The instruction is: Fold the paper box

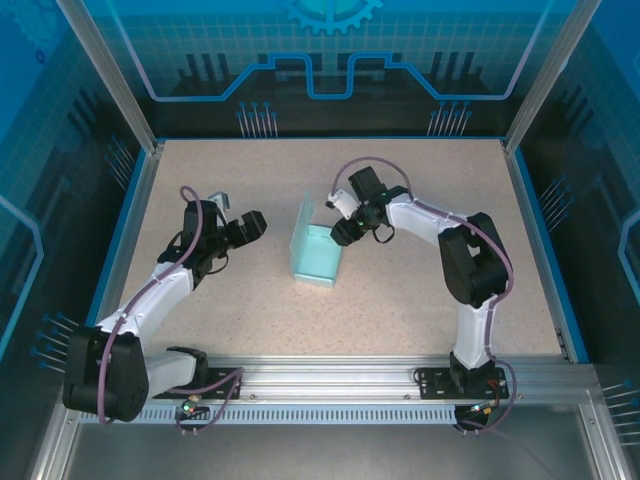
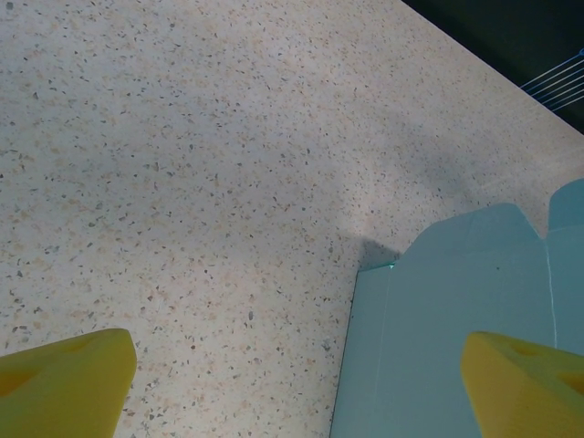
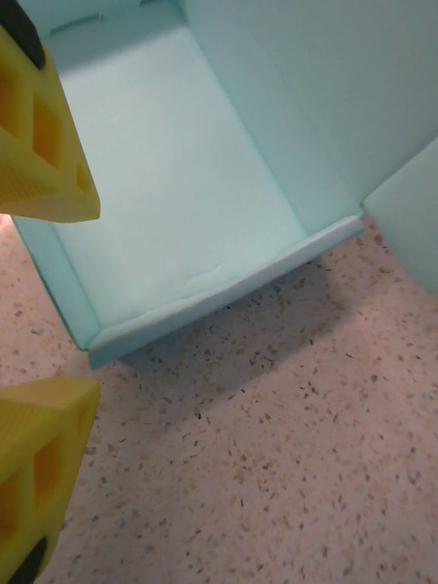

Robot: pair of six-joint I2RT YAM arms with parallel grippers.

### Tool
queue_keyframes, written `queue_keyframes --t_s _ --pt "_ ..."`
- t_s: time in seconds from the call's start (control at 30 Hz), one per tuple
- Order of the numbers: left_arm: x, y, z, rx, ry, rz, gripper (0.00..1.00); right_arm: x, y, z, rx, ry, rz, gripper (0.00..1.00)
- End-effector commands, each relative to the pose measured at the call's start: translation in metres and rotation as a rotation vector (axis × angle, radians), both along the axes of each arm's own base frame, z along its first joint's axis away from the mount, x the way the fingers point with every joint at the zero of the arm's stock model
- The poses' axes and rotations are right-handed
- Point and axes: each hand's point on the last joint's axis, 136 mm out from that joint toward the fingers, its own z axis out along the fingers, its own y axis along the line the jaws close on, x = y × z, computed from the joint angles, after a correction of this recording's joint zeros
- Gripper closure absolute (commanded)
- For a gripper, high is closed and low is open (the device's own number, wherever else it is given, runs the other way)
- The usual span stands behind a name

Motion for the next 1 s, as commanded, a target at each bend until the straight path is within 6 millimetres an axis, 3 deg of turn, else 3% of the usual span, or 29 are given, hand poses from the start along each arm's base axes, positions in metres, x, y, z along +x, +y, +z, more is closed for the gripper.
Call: queue_keyframes --t_s 0.0,0.2,0.53,0.97 --pt "-0.003 0.0 0.0 -0.026 -0.006 -0.003 0.07 0.005 0.004 0.004 -0.001 0.003 0.058 0.55" --pt "-0.002 -0.002 -0.003 -0.03 0.001 -0.012 0.07 0.007 0.011 -0.004 -0.001 0.057 0.086 0.63" --pt "-0.001 -0.002 -0.003 -0.026 -0.001 -0.018 0.07 0.012 0.013 -0.01 -0.032 0.081 0.105 0.65" --pt "-0.002 -0.003 -0.003 -0.025 0.0 -0.022 0.07 0.015 0.01 -0.015 -0.074 0.086 0.123 0.75"
